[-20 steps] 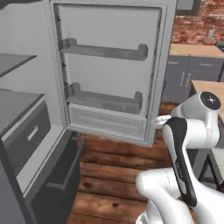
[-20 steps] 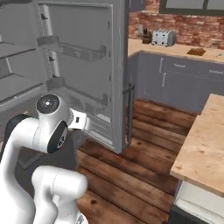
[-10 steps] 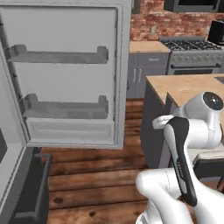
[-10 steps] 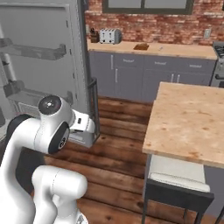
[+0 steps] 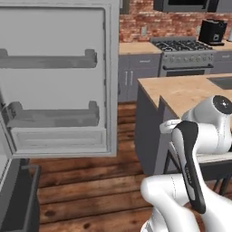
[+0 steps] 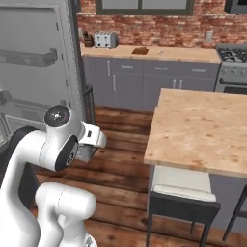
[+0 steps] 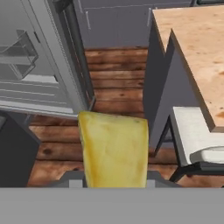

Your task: Retrieve the sausage and cheese from the fridge and place them on the cutting board on the counter.

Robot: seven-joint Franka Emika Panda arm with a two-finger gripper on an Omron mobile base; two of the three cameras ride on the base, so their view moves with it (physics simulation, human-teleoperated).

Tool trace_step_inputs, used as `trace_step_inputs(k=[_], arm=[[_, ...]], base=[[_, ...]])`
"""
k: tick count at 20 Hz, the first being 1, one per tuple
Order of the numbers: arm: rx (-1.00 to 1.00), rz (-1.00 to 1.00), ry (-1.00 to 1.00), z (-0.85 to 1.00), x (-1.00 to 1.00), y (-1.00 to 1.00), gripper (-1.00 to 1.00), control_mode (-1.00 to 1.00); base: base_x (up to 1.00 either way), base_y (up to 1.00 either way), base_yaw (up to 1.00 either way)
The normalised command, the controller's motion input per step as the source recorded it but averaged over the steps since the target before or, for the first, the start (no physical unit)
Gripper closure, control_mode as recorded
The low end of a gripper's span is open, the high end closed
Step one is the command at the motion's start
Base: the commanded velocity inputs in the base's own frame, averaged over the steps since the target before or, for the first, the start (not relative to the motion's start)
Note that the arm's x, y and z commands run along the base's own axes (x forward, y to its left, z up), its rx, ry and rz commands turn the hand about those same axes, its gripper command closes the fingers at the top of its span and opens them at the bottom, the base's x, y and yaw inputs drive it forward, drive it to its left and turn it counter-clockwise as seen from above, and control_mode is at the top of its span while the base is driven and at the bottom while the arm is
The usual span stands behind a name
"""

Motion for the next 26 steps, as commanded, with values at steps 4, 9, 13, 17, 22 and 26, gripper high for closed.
trace_step_inputs(k=[4,9,13,17,22,26], arm=[[0.00,0.00,0.00,0.00,0.00,0.00,1.00,1.00],[0.00,0.00,0.00,0.00,0.00,0.00,1.00,1.00],[0.00,0.00,0.00,0.00,0.00,0.00,1.00,1.00],[0.00,0.00,0.00,0.00,0.00,0.00,1.00,1.00],[0.00,0.00,0.00,0.00,0.00,0.00,1.00,1.00],[0.00,0.00,0.00,0.00,0.00,0.00,1.00,1.00]], base=[[0.10,-0.27,-0.14],[0.03,-0.41,-0.20],[0.00,-0.67,-0.10],[0.01,-0.78,-0.03],[0.05,-0.64,-0.01],[0.16,-0.31,0.04]])
